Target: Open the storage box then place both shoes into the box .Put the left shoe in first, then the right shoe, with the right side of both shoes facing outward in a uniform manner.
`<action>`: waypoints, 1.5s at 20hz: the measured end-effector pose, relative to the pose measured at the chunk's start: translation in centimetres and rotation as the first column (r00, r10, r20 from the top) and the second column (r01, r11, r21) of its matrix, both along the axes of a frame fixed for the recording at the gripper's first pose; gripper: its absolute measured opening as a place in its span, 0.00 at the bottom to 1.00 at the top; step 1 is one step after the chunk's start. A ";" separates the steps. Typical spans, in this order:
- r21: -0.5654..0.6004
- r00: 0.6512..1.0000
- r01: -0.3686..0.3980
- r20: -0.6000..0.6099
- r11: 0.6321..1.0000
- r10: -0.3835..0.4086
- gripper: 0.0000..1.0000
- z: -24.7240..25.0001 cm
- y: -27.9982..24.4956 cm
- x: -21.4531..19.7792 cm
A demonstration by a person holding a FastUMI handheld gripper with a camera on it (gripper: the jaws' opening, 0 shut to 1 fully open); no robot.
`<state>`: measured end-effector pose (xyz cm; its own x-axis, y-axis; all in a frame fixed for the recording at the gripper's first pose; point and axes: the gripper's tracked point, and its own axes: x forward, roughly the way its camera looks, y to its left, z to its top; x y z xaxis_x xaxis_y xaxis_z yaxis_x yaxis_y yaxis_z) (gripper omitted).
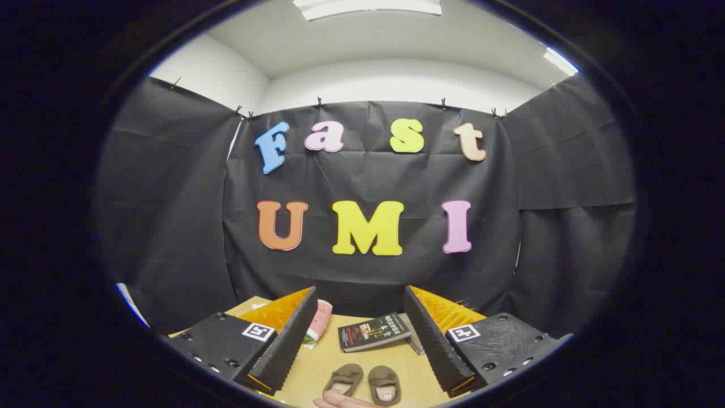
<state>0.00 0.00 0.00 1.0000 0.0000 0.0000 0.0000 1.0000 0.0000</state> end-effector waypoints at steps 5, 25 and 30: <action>0.005 1.000 0.010 -0.003 1.000 -0.010 0.95 -0.3 -0.2 0.5; 0.117 0.917 -0.149 -0.355 0.982 0.182 0.96 -14.6 8.3 5.2; 0.203 0.792 -0.262 -0.513 0.943 0.330 0.96 -20.8 15.0 7.8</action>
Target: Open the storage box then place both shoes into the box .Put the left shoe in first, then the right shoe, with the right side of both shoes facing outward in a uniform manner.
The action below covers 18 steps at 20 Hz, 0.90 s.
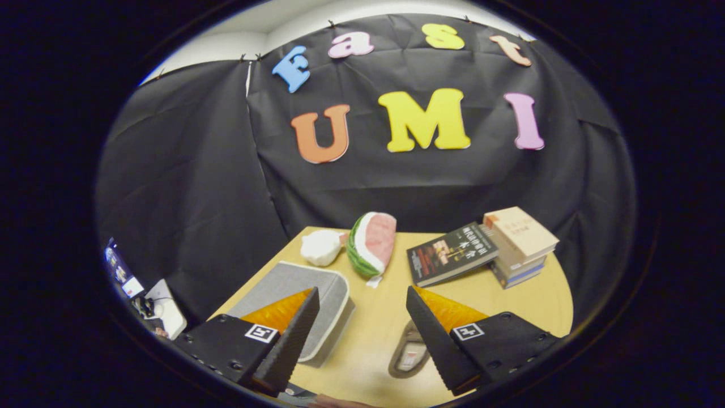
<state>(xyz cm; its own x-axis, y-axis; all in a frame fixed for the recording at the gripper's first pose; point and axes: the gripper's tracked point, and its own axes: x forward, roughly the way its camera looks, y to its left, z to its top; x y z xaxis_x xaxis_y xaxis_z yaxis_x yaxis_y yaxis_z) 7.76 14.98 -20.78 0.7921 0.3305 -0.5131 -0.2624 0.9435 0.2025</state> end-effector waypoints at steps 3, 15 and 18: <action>0.030 0.988 -0.076 -0.134 0.997 0.079 0.96 -4.3 2.9 1.4; 0.241 0.855 -0.071 -0.485 0.968 0.183 0.95 -13.9 7.2 4.1; 0.278 0.820 -0.028 -0.542 0.960 0.181 0.98 -14.9 7.0 4.0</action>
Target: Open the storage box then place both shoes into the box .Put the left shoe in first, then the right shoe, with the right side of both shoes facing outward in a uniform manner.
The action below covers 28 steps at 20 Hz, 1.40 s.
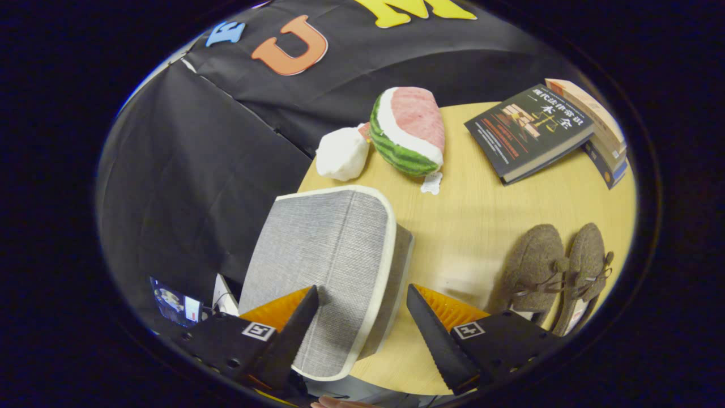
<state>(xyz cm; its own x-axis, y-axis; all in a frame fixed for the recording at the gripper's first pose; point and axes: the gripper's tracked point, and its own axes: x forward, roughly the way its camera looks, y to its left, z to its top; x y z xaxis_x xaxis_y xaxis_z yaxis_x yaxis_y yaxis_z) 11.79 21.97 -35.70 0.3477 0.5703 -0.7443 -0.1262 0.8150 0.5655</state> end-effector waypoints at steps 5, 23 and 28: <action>0.148 0.986 0.056 -0.164 0.987 -0.031 0.95 -0.5 1.0 -0.1; 0.174 0.995 -0.014 -0.090 0.985 0.030 0.00 7.8 3.9 -1.2; 0.211 0.994 -0.018 -0.098 0.977 0.040 0.00 12.3 7.0 -1.3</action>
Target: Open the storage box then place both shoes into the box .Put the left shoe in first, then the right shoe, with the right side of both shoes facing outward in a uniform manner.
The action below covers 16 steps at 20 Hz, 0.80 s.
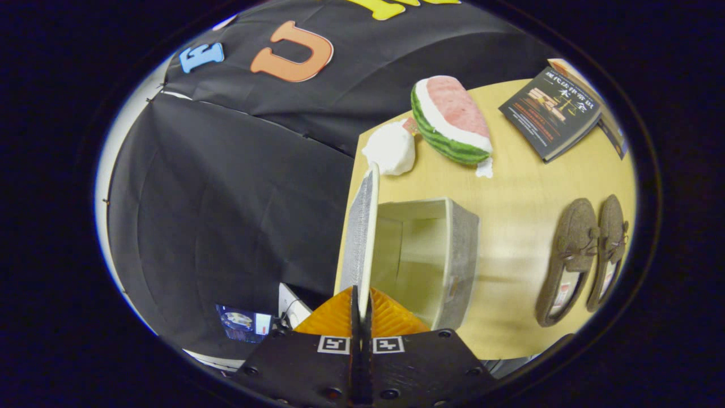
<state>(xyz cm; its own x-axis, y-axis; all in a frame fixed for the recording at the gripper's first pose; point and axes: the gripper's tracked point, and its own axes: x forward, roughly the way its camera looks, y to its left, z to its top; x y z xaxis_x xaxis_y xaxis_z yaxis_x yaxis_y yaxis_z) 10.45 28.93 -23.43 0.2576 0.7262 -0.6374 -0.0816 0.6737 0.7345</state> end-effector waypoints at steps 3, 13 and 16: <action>0.023 1.000 -0.017 0.007 1.000 0.017 0.00 2.6 3.0 0.2; 0.034 0.992 -0.115 0.053 0.993 0.113 0.03 5.6 14.8 1.4; -0.009 0.980 -0.155 0.124 0.988 0.155 0.12 6.2 17.0 1.7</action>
